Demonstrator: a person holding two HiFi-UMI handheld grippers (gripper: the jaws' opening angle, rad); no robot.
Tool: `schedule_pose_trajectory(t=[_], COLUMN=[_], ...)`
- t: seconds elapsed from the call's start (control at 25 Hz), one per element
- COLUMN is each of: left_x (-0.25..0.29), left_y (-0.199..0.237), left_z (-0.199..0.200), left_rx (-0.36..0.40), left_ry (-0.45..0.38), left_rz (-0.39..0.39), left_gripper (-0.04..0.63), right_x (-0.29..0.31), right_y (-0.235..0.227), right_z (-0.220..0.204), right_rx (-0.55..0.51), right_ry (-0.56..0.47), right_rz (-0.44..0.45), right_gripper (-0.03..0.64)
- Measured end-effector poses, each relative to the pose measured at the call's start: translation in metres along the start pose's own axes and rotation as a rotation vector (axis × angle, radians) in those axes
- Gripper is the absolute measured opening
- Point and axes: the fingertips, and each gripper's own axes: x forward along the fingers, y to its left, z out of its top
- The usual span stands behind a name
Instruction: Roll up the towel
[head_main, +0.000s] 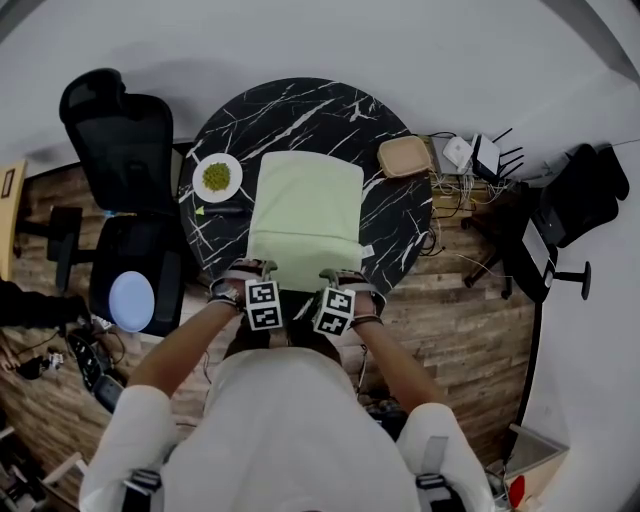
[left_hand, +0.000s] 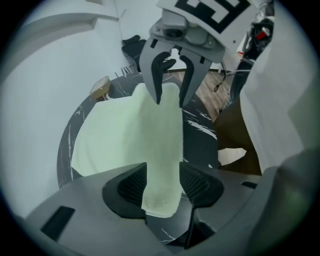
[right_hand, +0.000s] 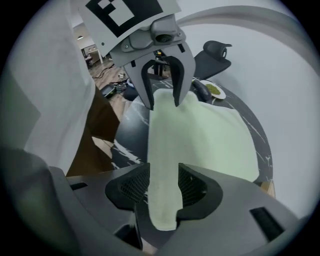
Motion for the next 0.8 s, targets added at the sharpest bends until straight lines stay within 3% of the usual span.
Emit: schedule_pose_trajectory(t=[0.16, 0.68, 0.8], left_x=[0.016, 0.043, 0.044], left_y=[-0.029, -0.028, -0.027], left_z=[-0.006, -0.017, -0.017], left_rx=[0.028, 0.007, -0.006], left_ry=[0.036, 0.109, 0.115], left_rz=[-0.059, -0.088, -0.111], left_gripper=[0.201, 0.192, 0.192], right_x=[0.016, 0.04, 0.042], right_y=[0.033, 0.02, 0.014], right_z=[-0.01, -0.025, -0.025], right_rx=[-0.032, 0.001, 0.003], right_ry=[0.042, 0.109, 0.104], right_rz=[0.069, 0.046, 0.026], right_gripper=[0.167, 0.137, 0.104])
